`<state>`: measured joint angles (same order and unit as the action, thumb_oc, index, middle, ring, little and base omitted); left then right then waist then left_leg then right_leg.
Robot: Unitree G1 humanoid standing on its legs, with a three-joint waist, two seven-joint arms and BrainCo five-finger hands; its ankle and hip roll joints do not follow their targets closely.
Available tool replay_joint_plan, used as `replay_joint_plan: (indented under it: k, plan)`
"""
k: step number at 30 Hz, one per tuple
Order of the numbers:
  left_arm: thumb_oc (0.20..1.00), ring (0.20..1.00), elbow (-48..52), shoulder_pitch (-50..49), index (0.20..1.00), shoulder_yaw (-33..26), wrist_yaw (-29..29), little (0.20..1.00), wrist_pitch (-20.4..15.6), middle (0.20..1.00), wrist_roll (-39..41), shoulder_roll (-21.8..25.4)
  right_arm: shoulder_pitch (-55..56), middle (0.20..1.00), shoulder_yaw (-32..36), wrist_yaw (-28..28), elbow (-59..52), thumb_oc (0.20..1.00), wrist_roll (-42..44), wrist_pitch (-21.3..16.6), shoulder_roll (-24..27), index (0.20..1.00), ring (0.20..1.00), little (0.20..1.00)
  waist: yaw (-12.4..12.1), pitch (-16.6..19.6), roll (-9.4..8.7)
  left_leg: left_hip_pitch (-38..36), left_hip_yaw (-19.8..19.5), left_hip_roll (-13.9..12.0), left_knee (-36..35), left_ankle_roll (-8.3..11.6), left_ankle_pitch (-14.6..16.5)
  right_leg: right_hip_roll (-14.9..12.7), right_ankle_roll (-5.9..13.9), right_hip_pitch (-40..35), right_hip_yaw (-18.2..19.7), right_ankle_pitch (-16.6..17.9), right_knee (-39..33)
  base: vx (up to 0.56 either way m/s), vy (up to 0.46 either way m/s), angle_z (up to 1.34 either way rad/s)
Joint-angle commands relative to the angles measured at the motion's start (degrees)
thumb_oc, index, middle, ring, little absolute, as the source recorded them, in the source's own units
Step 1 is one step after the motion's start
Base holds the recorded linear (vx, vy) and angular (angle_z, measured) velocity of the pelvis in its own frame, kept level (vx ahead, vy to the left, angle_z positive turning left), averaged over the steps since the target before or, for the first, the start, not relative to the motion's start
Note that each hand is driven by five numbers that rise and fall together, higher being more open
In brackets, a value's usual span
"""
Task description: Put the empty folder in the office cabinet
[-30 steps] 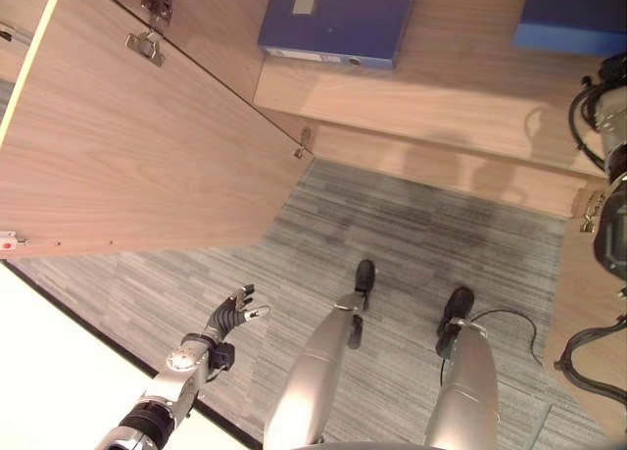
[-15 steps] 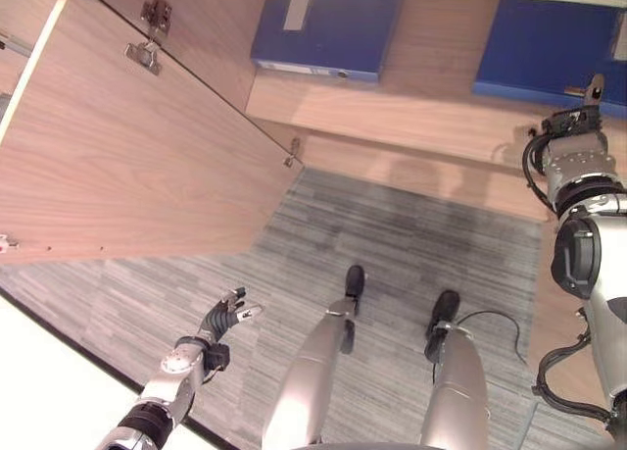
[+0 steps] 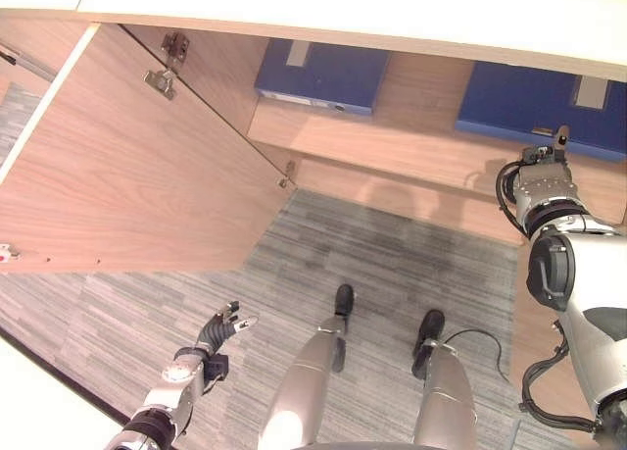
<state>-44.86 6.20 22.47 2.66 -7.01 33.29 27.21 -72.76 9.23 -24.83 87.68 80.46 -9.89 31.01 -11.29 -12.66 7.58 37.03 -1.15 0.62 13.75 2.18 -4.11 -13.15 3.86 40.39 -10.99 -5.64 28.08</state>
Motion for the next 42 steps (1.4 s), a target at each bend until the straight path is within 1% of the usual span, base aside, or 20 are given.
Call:
replay_joint_plan:
  k: [1,9,11,15,18,20,22,24,27,29,30,31,32,34,35,37,38,39,41,42]
  plan:
    - [1.000,1.000,-2.46,0.80,1.000,-2.03,-0.74,1.000,-1.45,1.000,-0.19,0.10,1.79,1.000,1.58,-0.08,-2.13,1.000,1.46,-1.58,2.03,1.000,1.000,1.000,-1.32,-0.76,1.02,-2.74,-2.85,-1.32,-6.80,3.31,1.24,0.50,5.77,-6.60,2.00,-4.70,1.06,0.02,0.004,0.08]
    - [1.000,1.000,-5.79,0.40,1.000,-2.89,-0.26,1.000,-0.99,1.000,-1.65,-2.12,10.14,1.000,2.93,1.62,-4.02,1.000,-1.43,-0.90,-0.86,1.000,1.000,1.000,-1.24,0.76,-0.01,-8.14,-3.57,-1.53,-10.86,3.47,0.04,0.41,5.94,-12.45,0.04,-3.08,-3.82,0.02,0.000,0.07]
    - [1.000,1.000,-7.15,0.53,1.000,-3.48,-0.26,1.000,-1.02,1.000,-2.01,-3.16,14.01,1.000,2.95,3.13,-5.79,1.000,-2.77,-0.98,-3.66,1.000,1.000,1.000,-0.91,1.10,-1.06,-10.38,-3.23,-1.93,-11.60,3.39,0.16,0.43,6.18,-14.87,-0.49,-2.00,-6.02,0.04,0.026,0.03]
    - [1.000,1.000,-11.38,0.46,1.000,-6.58,-0.69,1.000,-1.13,1.000,-2.85,-6.25,25.61,1.000,-1.15,7.93,-13.22,1.000,-9.82,-0.58,-12.71,1.000,1.000,1.000,0.75,1.19,-3.67,-16.32,-2.24,-3.44,-13.55,3.02,0.00,1.27,6.69,-20.20,-0.36,1.37,-10.46,0.08,0.053,-0.08]
    - [1.000,1.000,-15.58,-0.40,1.000,-10.38,-0.80,1.000,-1.10,1.000,-4.14,-7.92,39.01,1.000,-6.67,12.50,-26.07,1.000,-14.76,-1.99,-20.60,1.000,1.000,1.000,3.22,1.51,-5.83,-21.33,-0.72,-4.24,-15.42,2.76,0.01,1.69,7.19,-24.10,0.17,2.98,-13.19,0.06,0.055,-0.28]
    - [1.000,1.000,-17.64,-1.31,1.000,-13.29,-0.37,1.000,-1.06,1.000,-5.70,-8.26,48.42,1.000,-12.05,15.47,-36.01,1.000,-22.66,-1.75,-21.76,1.000,1.000,1.000,4.80,2.00,-6.92,-24.27,0.19,-4.55,-16.34,2.65,0.13,2.11,7.59,-26.35,0.41,3.94,-14.41,0.07,0.086,-0.29]
    - [1.000,1.000,-18.47,-2.51,1.000,-15.76,0.28,1.000,-1.25,1.000,-7.42,-8.22,55.11,1.000,-16.45,19.19,-43.61,1.000,-31.59,-0.71,-20.17,1.000,1.000,1.000,5.70,2.67,-7.73,-27.12,1.25,-4.68,-16.81,2.55,0.57,2.08,7.91,-28.11,0.36,4.63,-15.31,0.07,0.101,-0.34]
    - [1.000,1.000,-18.37,-4.77,1.000,-18.85,3.22,1.000,-1.93,1.000,-9.01,-7.03,62.07,1.000,-23.06,25.22,-53.06,1.000,-47.00,0.02,-14.32,1.000,1.000,1.000,5.92,3.29,-8.74,-30.90,2.70,-4.92,-17.13,2.31,1.22,1.82,8.99,-30.74,-0.17,6.38,-15.56,0.04,0.084,-0.46]
    - [1.000,1.000,-18.45,-6.08,1.000,-20.47,4.89,1.000,-2.37,1.000,-10.09,-6.55,66.65,1.000,-25.49,29.58,-59.14,1.000,-52.15,-0.35,-12.01,1.000,1.000,1.000,6.51,4.17,-9.12,-33.55,2.62,-4.81,-17.39,1.77,1.45,2.08,9.39,-32.58,-0.32,6.04,-13.60,0.00,0.049,-0.17]
    - [1.000,1.000,-18.44,-6.00,1.000,-20.30,5.33,1.000,-2.21,1.000,-10.93,-6.39,67.71,1.000,-26.22,30.30,-60.80,1.000,-54.07,-0.36,-11.28,1.000,1.000,1.000,6.85,4.24,-9.13,-33.65,2.23,-4.77,-17.29,1.63,1.08,2.74,9.57,-33.28,0.63,5.76,-12.49,-0.05,0.009,0.01]
    - [1.000,1.000,-18.34,-5.88,1.000,-20.20,5.81,1.000,-2.52,1.000,-11.57,-6.61,69.65,1.000,-27.30,30.90,-63.00,1.000,-58.87,-0.89,-10.03,1.000,1.000,1.000,7.67,4.84,-8.87,-33.66,0.80,-4.43,-17.20,1.25,0.39,6.30,9.89,-33.83,5.96,4.15,-9.17,-0.09,0.019,0.18]
    - [1.000,1.000,-18.06,-6.09,1.000,-20.48,5.98,1.000,-2.75,1.000,-12.51,-6.44,70.44,1.000,-27.55,30.79,-63.86,1.000,-61.59,-1.35,-9.27,1.000,1.000,1.000,7.79,5.52,-8.45,-33.20,0.37,-4.33,-17.12,1.18,-0.14,8.45,9.50,-34.61,8.60,2.84,-8.73,-0.11,0.003,0.36]
    - [1.000,1.000,-17.83,-6.34,1.000,-20.60,5.97,1.000,-2.90,1.000,-12.44,-6.70,71.14,1.000,-27.90,30.64,-64.53,1.000,-63.61,-1.30,-9.09,1.000,1.000,1.000,7.44,6.01,-8.71,-32.90,-0.25,-4.00,-16.91,1.17,-0.28,8.86,8.36,-36.24,9.06,0.37,-9.97,-0.06,-0.027,0.79]
    - [1.000,1.000,-17.09,-7.14,1.000,-21.62,5.82,1.000,-3.37,1.000,-12.09,-6.62,72.11,1.000,-29.09,30.07,-65.83,1.000,-70.94,-1.48,-7.08,1.000,1.000,1.000,6.26,7.65,-9.07,-32.17,-2.35,-3.39,-16.71,2.06,-1.31,9.08,5.73,-39.52,8.43,-3.08,-14.83,-0.09,-0.135,1.00]
    - [1.000,1.000,-16.62,-7.69,1.000,-21.87,5.72,1.000,-3.66,1.000,-11.79,-6.62,72.37,1.000,-29.83,30.01,-65.19,1.000,-73.10,-1.58,-6.40,1.000,1.000,1.000,5.83,7.83,-8.90,-31.68,-3.09,-3.50,-16.46,2.54,-1.76,9.44,5.26,-40.02,8.10,-3.57,-15.80,-0.08,-0.131,0.53]
    - [1.000,1.000,-16.04,-8.38,1.000,-21.97,5.67,1.000,-3.84,1.000,-11.91,-6.66,73.01,1.000,-29.91,29.93,-65.33,1.000,-74.40,-1.42,-5.96,1.000,1.000,1.000,5.67,7.89,-8.69,-31.29,-3.99,-3.54,-16.39,3.14,-2.32,9.67,4.80,-40.81,7.32,-3.96,-16.81,-0.09,-0.088,0.56]
    - [1.000,1.000,-15.34,-8.78,1.000,-21.46,5.43,1.000,-4.17,1.000,-12.43,-6.66,73.21,1.000,-30.34,29.85,-64.74,1.000,-75.59,-1.35,-5.27,1.000,1.000,1.000,4.71,7.63,-8.42,-29.29,-5.52,-3.33,-15.86,4.41,-4.15,9.61,4.35,-42.41,5.49,-4.45,-18.93,-0.12,-0.089,0.63]
    - [1.000,1.000,-15.32,-8.77,1.000,-21.46,5.41,1.000,-4.16,1.000,-12.43,-6.67,73.17,1.000,-30.35,29.83,-64.67,1.000,-75.61,-1.40,-5.29,1.000,1.000,1.000,4.98,7.63,-8.40,-29.19,-5.80,-3.26,-15.81,4.43,-4.19,9.60,4.34,-42.55,5.21,-4.40,-19.11,-0.18,-0.086,0.63]
    - [1.000,1.000,-14.61,-8.66,1.000,-21.25,4.69,1.000,-4.50,1.000,-12.43,-6.98,72.74,1.000,-30.94,29.17,-63.42,1.000,-77.68,-1.13,-4.25,1.000,1.000,1.000,3.64,6.88,-7.85,-25.50,-7.71,-2.53,-14.69,6.08,-5.67,9.30,3.81,-42.74,3.07,-3.76,-21.44,-0.28,-0.033,0.74]
    - [1.000,1.000,-14.32,-8.26,1.000,-21.18,4.24,1.000,-4.53,1.000,-11.81,-7.48,72.36,1.000,-30.94,28.53,-62.42,1.000,-77.84,-0.91,-4.16,1.000,1.000,1.000,3.80,6.28,-8.03,-24.59,-6.12,-2.80,-13.48,6.12,-5.22,8.31,3.68,-42.74,1.71,-3.44,-21.90,-0.25,0.017,0.81]
